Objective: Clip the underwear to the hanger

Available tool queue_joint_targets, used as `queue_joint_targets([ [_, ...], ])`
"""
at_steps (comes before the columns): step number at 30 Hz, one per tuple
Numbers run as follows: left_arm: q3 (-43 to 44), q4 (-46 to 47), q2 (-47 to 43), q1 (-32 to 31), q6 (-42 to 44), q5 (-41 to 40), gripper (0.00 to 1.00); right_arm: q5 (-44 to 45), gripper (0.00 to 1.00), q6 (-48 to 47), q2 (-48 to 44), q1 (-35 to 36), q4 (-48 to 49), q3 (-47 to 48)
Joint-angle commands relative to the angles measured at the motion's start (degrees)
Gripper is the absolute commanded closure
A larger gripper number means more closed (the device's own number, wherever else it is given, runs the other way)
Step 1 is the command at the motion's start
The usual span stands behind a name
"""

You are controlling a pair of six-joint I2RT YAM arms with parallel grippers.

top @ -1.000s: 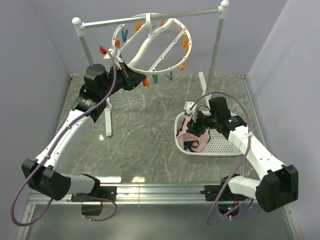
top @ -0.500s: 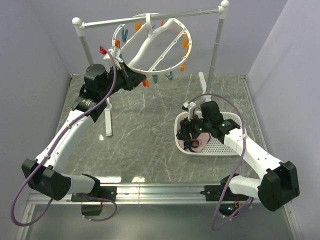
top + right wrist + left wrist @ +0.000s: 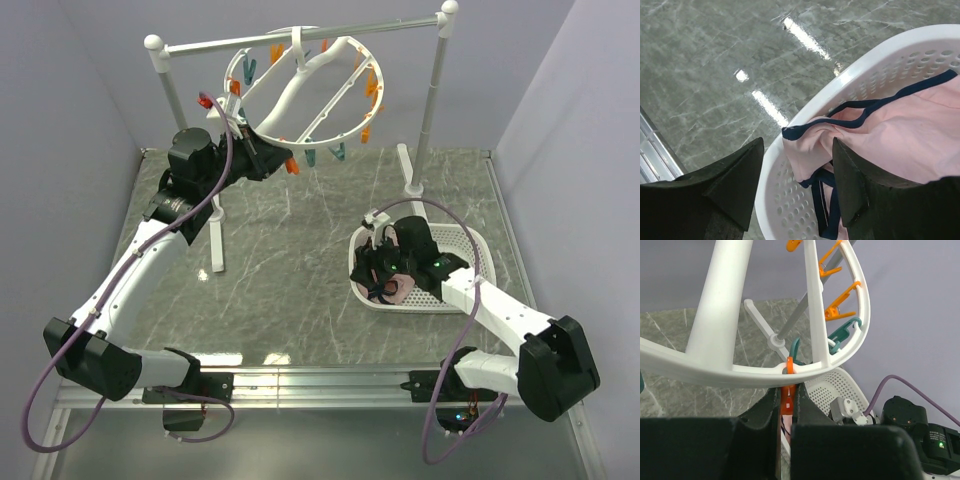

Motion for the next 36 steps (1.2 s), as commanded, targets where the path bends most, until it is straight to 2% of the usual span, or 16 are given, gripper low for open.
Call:
queue_joint_targets([
  [1,0.16,2.36,-0.08,0.2,-1.24,1.39,1.0,-0.81,0.36,0.42,-1.76,-0.01,6.29,-1.18],
  [4,0.07,2.36,-0.25,0.2,-1.15,1.39,1.0,-2.75,0.37,0.24,-2.12,0.07,7.35,-2.41],
  [7,-0.19,2.36,-0.16,0.37,-1.24,1.48,1.0,-4.25,0.44,0.77,-0.8,0.07,8.23,-2.32],
  [12,-0.19,2.27,-0.25,0.55,-1.06,1.65,1.0,-3.9,0.7,-0.9,0.79,-0.28,7.53,0.13],
  [13,-0.19,2.35,-0.25,0.55,-1.06,1.74,1.0,-3.9,0.76,-1.25,0.79,-0.54,6.66,0.66],
  [15,-0.28,2.44,-0.25,0.55,-1.15,1.74,1.0,-3.98,0.82,-2.39,0.44,-1.07,5.43,2.24],
  [16,-0.28,2.44,-0.34,0.55,-1.06,1.74,1.0,-4.25,0.9,-2.74,-0.09,-1.5,3.86,2.86],
  [18,-0.45,2.36,-0.25,0.55,-1.15,1.65,1.0,-4.95,1.0,-3.97,-1.05,-2.12,1.57,5.14],
  [24,-0.28,2.44,-0.16,0.55,-1.24,2.0,1.0,-6.53,1.0,-7.84,-6.42,-3.09,-8.54,10.94],
  [29,-0.1,2.36,-0.16,0.55,-1.24,2.09,1.0,-8.9,1.0,-16.95,-7.82,-9.14,-22.51,17.52],
  [33,-0.1,2.18,-0.25,0.55,-1.24,2.09,1.0,-4.44,1.0,-25.14,-6.78,-14.77,-32.97,23.42],
  [36,-0.19,2.53,-0.16,0.55,-1.68,2.36,1.0,-0.49,1.0,-32.87,-5.02,-19.51,-38.78,23.61],
])
